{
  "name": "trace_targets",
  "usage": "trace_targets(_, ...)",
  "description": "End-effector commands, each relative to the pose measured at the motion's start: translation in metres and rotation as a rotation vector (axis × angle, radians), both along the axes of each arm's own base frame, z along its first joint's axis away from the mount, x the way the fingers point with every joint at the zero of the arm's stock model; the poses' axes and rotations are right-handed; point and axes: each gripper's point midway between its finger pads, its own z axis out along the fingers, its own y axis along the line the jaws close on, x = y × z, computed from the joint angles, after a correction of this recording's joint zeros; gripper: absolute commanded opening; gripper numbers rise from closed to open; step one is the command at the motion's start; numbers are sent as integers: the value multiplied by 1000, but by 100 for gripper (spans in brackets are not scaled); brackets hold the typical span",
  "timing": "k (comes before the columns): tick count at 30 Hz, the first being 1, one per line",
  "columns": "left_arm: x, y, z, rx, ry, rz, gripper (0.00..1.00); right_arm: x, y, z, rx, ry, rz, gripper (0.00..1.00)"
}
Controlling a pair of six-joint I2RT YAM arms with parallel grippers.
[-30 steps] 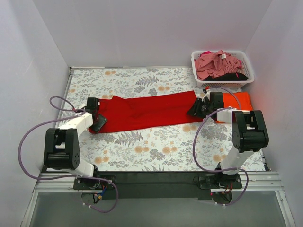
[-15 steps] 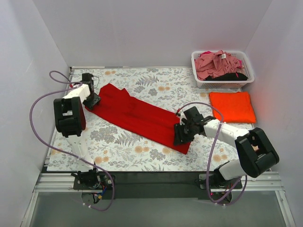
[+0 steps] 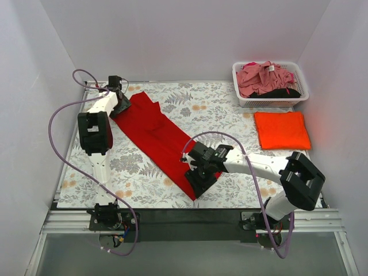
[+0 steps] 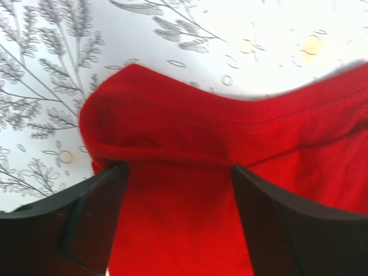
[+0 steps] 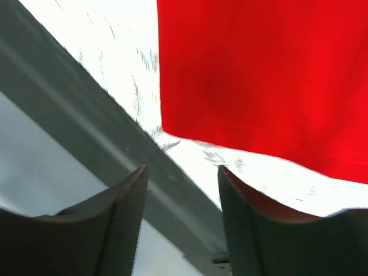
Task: Fold and stack the t-shirts
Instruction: Fold the tshirt
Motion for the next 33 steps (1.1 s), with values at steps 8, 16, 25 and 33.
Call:
trace_targets(8,12,-38,138,87,-270,-61,80,96,-15,41,-31,-356,9,68)
trace_targets(16,-26,-108,110,3,-191,-148,74,116,-9,19,3,-335,11,65)
trace_targets(25,-57,-141,32,5,-24,-216,61,99,-19,-15,-44,-248,15,64)
trace_targets(33,-58,-145,-9,18,58,-242,60,83,-26,-36,-68,-173,17,62)
